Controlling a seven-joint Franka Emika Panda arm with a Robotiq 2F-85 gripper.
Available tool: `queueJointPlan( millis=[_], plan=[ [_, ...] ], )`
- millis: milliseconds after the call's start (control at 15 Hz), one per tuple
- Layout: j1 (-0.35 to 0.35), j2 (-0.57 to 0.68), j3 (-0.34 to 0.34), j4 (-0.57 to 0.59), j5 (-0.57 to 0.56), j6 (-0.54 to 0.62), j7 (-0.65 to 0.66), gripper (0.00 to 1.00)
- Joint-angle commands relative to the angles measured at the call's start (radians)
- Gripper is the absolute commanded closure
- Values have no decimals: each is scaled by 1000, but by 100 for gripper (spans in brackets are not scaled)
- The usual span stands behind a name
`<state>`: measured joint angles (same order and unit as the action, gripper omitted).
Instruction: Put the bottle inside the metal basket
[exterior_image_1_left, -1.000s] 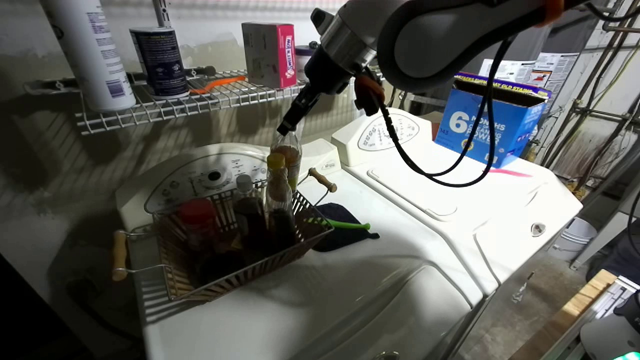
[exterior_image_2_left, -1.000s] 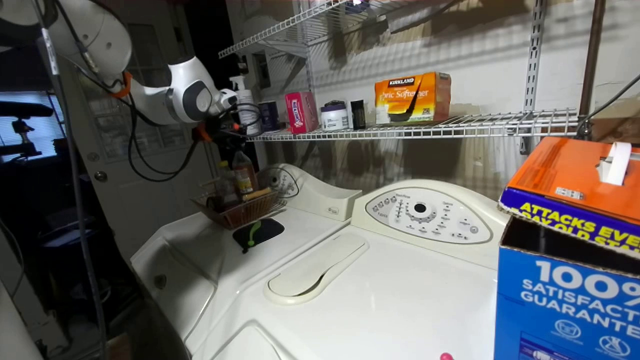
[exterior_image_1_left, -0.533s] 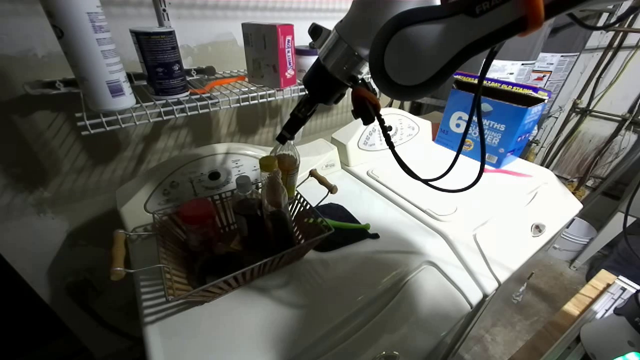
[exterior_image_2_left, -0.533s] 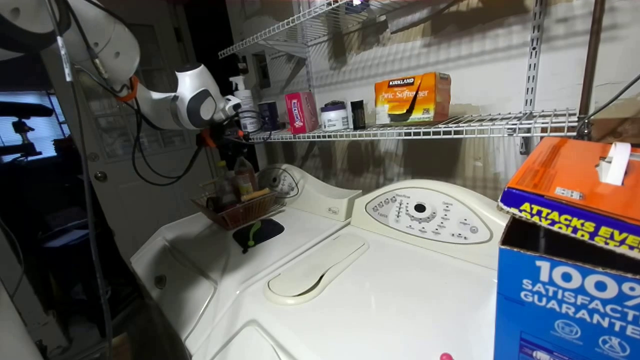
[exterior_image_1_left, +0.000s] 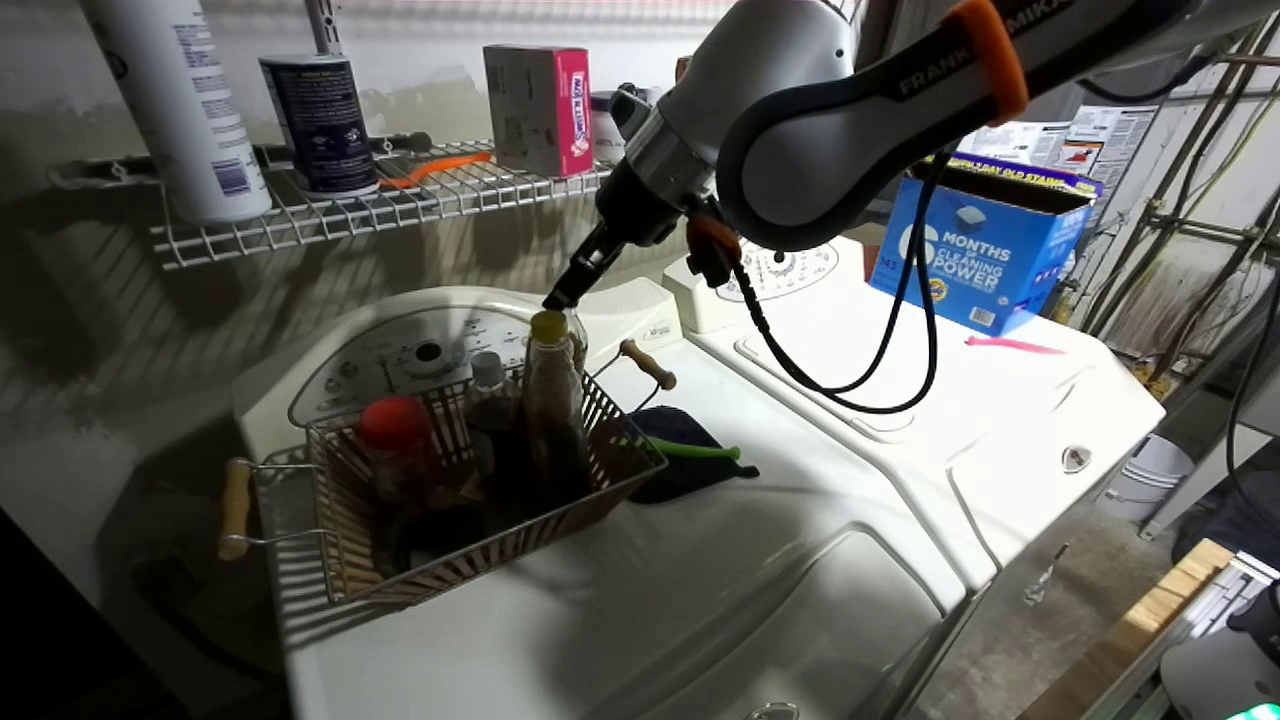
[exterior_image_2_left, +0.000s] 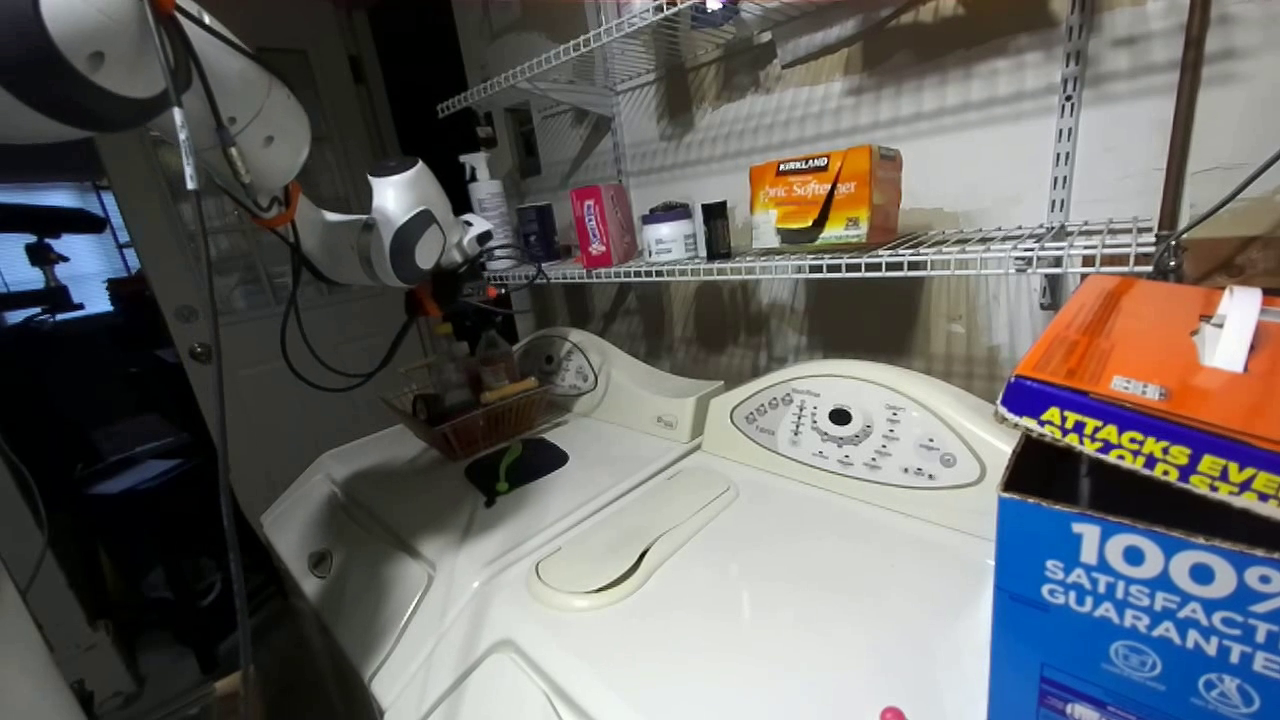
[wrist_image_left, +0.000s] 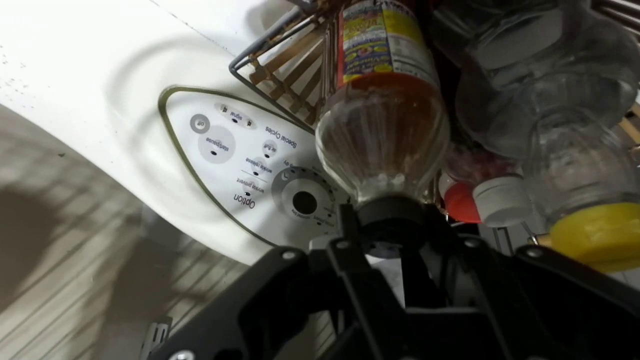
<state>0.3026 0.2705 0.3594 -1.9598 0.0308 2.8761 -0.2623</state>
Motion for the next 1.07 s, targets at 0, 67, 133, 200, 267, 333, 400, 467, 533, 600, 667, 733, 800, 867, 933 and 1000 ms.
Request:
queueJointPlan(
  millis=[0, 67, 133, 200, 267, 333, 400, 467, 533, 600, 667, 733, 800, 867, 933, 1000],
  plan=[
    [-3, 37, 17, 21, -8, 37, 4, 90],
    [-1, 45, 15, 19, -15, 42, 8, 90],
    [5, 52, 10, 19, -28, 45, 12, 90],
    [6, 60, 10, 20, -33, 44, 13, 90],
    [10, 66, 8, 22, -41, 41, 16, 90],
    [17, 70, 4, 24, -52, 48, 21, 90],
    [21, 72, 3, 25, -59, 44, 23, 90],
    [26, 74, -1, 27, -74, 36, 22, 90],
    [30, 75, -5, 27, -85, 39, 24, 40],
    [29, 74, 1, 29, -86, 28, 22, 39],
    [27, 73, 6, 32, -85, 22, 20, 33],
    [24, 69, 15, 37, -79, 19, 15, 27],
    [5, 67, 47, 47, -43, 2, -3, 20],
    [2, 59, 55, 54, -38, -5, -5, 12],
    [1, 45, 59, 60, -36, -22, 0, 6],
    [5, 30, 52, 62, -44, -39, 12, 0]
  ],
)
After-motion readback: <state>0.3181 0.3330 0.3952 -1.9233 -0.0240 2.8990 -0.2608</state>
